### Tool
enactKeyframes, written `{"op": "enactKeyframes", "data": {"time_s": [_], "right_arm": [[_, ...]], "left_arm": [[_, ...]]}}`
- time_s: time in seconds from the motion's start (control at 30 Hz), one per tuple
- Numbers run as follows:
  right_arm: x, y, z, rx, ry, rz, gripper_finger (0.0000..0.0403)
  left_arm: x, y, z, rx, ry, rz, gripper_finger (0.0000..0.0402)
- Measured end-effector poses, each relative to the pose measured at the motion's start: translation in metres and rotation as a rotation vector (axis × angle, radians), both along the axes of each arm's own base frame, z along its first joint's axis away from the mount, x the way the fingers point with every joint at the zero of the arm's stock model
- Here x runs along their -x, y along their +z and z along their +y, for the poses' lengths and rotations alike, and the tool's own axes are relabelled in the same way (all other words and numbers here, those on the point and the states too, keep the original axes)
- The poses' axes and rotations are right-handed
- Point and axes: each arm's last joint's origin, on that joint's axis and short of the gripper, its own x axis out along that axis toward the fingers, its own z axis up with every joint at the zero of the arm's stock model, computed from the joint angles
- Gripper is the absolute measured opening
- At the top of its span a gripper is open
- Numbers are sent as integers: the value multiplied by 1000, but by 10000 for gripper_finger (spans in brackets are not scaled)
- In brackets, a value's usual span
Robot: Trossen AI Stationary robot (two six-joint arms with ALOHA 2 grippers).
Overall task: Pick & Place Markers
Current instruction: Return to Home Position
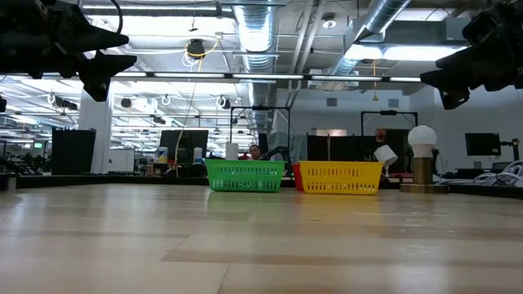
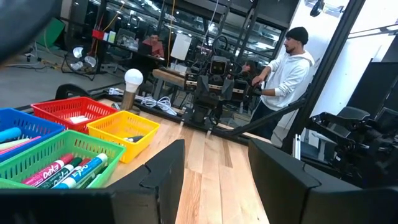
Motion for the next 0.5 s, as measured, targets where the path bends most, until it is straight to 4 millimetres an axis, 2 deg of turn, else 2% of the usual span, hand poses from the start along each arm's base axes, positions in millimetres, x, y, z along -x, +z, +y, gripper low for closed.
{"op": "enactKeyframes", "data": {"time_s": [0.5], "right_arm": [[0, 0, 0, 0, 0, 0, 159]], "left_arm": [[0, 0, 0, 0, 0, -1, 177]]}}
